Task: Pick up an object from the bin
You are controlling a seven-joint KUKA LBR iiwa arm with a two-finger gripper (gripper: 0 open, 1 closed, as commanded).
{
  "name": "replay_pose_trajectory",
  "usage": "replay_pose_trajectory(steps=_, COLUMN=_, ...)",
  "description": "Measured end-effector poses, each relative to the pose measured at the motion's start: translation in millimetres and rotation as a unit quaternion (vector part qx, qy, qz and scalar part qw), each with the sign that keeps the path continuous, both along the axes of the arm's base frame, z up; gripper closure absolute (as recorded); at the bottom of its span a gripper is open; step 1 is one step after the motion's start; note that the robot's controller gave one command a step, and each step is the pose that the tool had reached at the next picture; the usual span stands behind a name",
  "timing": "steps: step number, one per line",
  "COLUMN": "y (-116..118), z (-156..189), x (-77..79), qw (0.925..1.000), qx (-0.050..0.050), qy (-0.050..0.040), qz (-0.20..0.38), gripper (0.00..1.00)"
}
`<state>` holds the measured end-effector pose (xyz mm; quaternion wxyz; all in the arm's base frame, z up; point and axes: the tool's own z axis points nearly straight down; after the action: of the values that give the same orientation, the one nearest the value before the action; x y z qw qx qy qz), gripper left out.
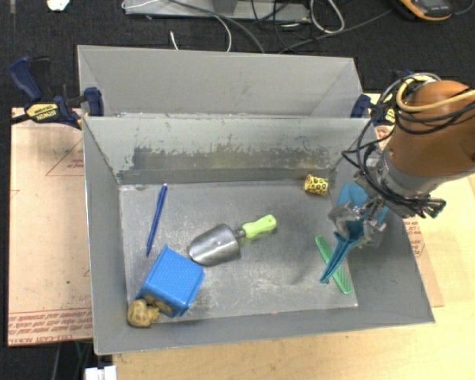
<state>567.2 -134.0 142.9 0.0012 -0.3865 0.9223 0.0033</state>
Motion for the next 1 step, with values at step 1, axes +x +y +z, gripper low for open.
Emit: replay_pose_trajectory(steps=1, y=0.2, z=35.9, x=-0.6, qw=1.0, qx=0.0, qy=0.0004, qz=0.0, gripper=1.0)
